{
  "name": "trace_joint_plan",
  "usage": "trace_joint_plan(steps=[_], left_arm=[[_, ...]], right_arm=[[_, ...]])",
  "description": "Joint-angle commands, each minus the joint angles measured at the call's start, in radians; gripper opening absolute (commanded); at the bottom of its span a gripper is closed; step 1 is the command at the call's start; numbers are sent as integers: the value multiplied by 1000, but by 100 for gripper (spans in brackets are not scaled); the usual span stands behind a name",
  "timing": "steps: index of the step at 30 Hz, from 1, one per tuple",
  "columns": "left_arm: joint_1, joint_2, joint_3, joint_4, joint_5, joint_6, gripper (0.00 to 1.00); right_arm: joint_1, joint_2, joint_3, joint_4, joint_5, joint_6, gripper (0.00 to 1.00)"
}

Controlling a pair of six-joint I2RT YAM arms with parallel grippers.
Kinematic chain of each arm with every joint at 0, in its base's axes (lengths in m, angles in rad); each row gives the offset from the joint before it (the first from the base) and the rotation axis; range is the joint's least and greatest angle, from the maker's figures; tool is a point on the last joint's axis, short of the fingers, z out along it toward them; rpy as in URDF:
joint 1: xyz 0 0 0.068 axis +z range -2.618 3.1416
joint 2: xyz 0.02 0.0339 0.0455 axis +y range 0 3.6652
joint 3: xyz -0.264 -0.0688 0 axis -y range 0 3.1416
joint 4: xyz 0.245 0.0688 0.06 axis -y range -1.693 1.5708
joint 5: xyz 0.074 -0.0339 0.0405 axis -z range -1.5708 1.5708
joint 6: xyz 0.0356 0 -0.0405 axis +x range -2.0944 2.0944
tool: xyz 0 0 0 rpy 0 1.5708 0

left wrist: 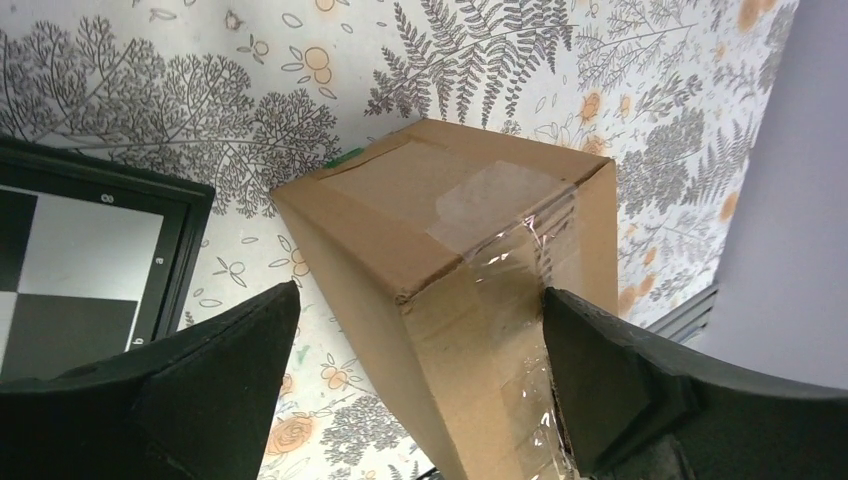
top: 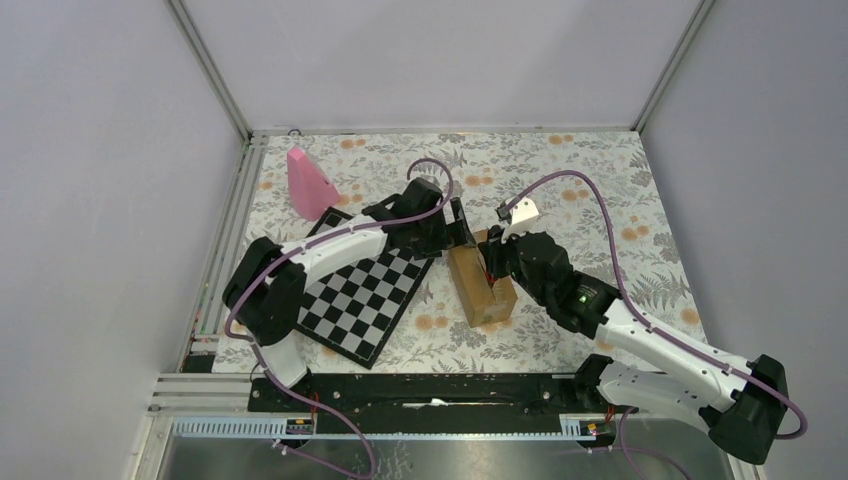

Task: Unpack the express box
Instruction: Cut the express box at the center of the board.

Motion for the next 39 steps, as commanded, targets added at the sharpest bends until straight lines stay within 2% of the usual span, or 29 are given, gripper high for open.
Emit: trace_joint_plan(steps=[1, 5, 13, 16, 20, 29, 39], left_arm=[[7, 43, 78, -98, -29, 127, 99], [13, 43, 33, -60, -40, 88, 97], [19, -20, -143, 127, -55, -138, 70], [19, -51, -194, 159, -97, -210, 65], [18, -86, -226, 157, -160, -256, 60], [9, -132, -260, 162, -253, -372, 33], [-4, -128, -245, 135, -339, -467, 16]], right_arm=[[15, 11, -4, 30, -32, -1, 0], [14, 13, -4, 32, -33, 4, 0], [14, 12, -2, 23, -28, 24, 0], [15, 10, 3, 17, -20, 21, 0], [15, 21, 18, 8, -15, 21, 0], [16, 36, 39, -2, -19, 58, 0], [22, 20, 56, -9, 5, 78, 0]])
